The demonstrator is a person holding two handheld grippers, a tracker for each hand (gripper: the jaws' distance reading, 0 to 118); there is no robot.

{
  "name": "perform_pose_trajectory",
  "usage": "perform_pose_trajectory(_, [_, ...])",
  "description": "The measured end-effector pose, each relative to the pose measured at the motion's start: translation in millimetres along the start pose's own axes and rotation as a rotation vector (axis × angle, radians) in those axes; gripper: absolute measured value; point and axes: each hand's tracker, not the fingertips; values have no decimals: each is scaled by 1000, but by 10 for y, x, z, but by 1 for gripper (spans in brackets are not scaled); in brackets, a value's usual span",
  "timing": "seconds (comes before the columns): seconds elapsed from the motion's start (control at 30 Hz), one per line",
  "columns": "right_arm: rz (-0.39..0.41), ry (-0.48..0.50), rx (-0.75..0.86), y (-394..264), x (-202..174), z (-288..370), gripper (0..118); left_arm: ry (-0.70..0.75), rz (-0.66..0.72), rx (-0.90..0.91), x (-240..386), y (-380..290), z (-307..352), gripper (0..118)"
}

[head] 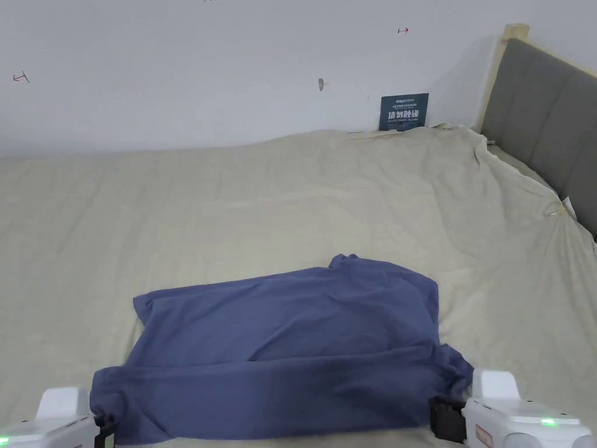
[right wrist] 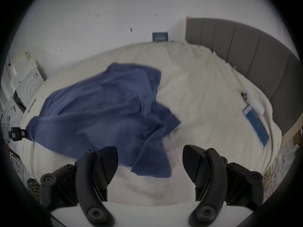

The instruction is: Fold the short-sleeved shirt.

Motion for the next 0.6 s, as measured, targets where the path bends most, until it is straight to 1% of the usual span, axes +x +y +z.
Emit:
perform_pose_trajectory(0.03, [5,-1,-14,-23,-22,-67,84,-2,2,1,-8,0,3,6])
perform_pose_trajectory(0.1, [8,-7,-28,-58,-44,-145,77,-1,7,3,-26,-9,-15,6])
perform_pose_trajectory(0.13, [1,-2,-37,-79,-55,-156,67,-4,12,0,-36,-21,-25,6])
perform_pose_trajectory(0.17, [-4,2,-43,-88,-46,-166,50,-5,16,-2,-44,-37,-35,6])
perform_pose_trajectory(0.23, [-13,36,-29,-95,-15,-133,29,-8,29,-6,-61,-58,-48,6])
perform_pose_trajectory(0.27, [-4,52,-30,-91,-9,-99,13,-12,38,-5,-78,-75,-46,6])
perform_pose_trajectory(0.3, [-2,52,-20,-85,-15,-61,13,-13,46,-5,-93,-86,-43,6])
perform_pose_trajectory(0.37, [29,60,-2,-49,3,34,12,-16,66,1,-139,-117,-25,6])
perform_pose_trajectory(0.6, [22,83,60,-22,233,466,12,-31,124,13,-307,-267,164,6])
